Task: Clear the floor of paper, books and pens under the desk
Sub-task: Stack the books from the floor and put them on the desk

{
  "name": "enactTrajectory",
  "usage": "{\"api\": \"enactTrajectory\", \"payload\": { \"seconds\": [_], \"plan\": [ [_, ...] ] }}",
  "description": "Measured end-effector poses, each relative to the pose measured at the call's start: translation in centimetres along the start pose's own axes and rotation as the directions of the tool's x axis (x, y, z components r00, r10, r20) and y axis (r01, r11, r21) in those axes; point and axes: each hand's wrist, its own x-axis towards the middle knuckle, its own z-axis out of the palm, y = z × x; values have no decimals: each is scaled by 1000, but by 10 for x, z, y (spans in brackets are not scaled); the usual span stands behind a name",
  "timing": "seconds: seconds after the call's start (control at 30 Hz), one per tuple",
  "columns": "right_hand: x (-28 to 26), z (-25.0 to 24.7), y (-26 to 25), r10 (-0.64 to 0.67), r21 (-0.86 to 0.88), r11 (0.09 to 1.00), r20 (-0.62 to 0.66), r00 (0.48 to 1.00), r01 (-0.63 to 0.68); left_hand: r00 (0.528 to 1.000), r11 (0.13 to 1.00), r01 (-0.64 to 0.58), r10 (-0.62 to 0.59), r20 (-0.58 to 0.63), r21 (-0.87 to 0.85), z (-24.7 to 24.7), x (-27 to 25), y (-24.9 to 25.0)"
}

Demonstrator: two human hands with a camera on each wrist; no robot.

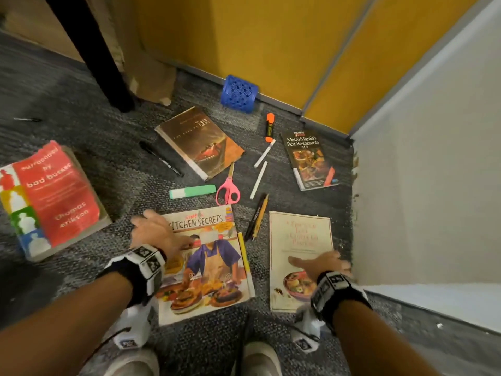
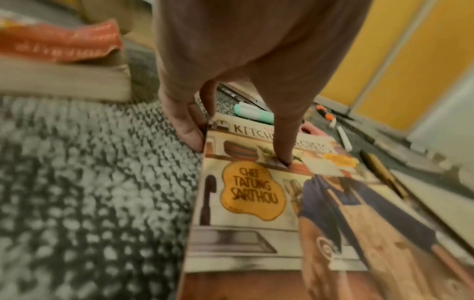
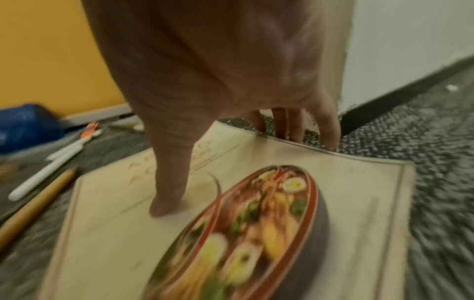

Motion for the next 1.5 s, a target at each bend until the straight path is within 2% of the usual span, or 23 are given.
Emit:
{"api": "enactTrajectory", "payload": {
  "seconds": [0.13,0.2,0.23,0.3,0.33,0.43,0.53,0.6,0.67,0.7,0.77,0.83,0.9,0.97,1.0,1.03,1.1,1.17,1.23,1.3,1.37,1.4,1.5],
  "plan": [
    [25,-8,14,-11,72,997,61,998,6,999,996,20,-17,27,-93,2,-1,-11],
    [36,-15,22,-57,351,936,135,989,6,998,983,13,-2,59,-185,-2,-2,-20],
    [36,-16,24,-97,463,886,221,970,-17,996,975,21,-1,90,-221,-5,-1,-24],
    [33,-18,23,-194,571,821,262,945,10,985,957,50,0,172,-287,-9,-1,-31],
    [33,-20,20,-211,583,812,234,949,36,981,946,64,-2,192,-316,-9,2,-33],
    [44,-40,-2,-304,561,784,-26,952,265,977,843,76,43,207,-532,-4,7,-32],
    [6,-93,-29,-410,437,738,-314,856,514,971,679,116,78,227,-725,-6,-2,-21],
    [-18,-126,-41,-463,378,688,-428,776,619,973,610,113,93,212,-784,-7,-6,-17],
    [-34,-143,-45,-499,409,595,-487,717,692,962,520,134,138,237,-844,-4,-4,-18],
    [-40,-143,-46,-528,472,517,-480,701,714,955,473,154,154,253,-867,-3,-5,-20],
    [-52,-124,-54,-600,661,368,-368,710,654,942,398,182,190,275,-899,-7,-9,-19],
    [-65,-86,-62,-703,807,314,-157,694,501,942,341,158,230,245,-927,-13,-13,-14],
    [-65,-37,-69,-748,822,386,12,664,420,946,249,143,252,206,-958,-20,-15,-9],
    [-64,-2,-74,-746,812,441,94,659,383,953,195,108,258,158,-975,-30,-19,-5],
    [-65,7,-76,-743,834,434,116,660,341,953,192,88,269,138,-978,-34,-18,-3],
    [-67,14,-80,-740,863,407,118,662,301,953,205,61,278,117,-977,-40,-19,0],
    [-76,18,-89,-740,887,346,56,671,307,947,217,39,304,106,-975,-53,-24,3],
    [-83,16,-100,-723,874,320,-25,691,367,932,163,35,350,91,-986,-62,-28,6],
    [-92,11,-111,-739,891,247,-81,669,380,921,125,-76,389,-22,-989,-71,-37,5],
    [-104,5,-119,-788,924,155,-98,608,349,923,68,-172,361,-137,-983,-78,-44,1],
    [-119,1,-125,-859,930,70,-128,495,361,913,39,-258,338,-230,-965,-88,-44,-5],
    [-125,1,-127,-882,921,44,-146,449,386,905,45,-298,332,-267,-954,-93,-40,-9],
    [-129,3,-130,-897,849,41,-201,394,527,879,134,-388,352,-323,-912,-99,-29,-21]
  ]
}}
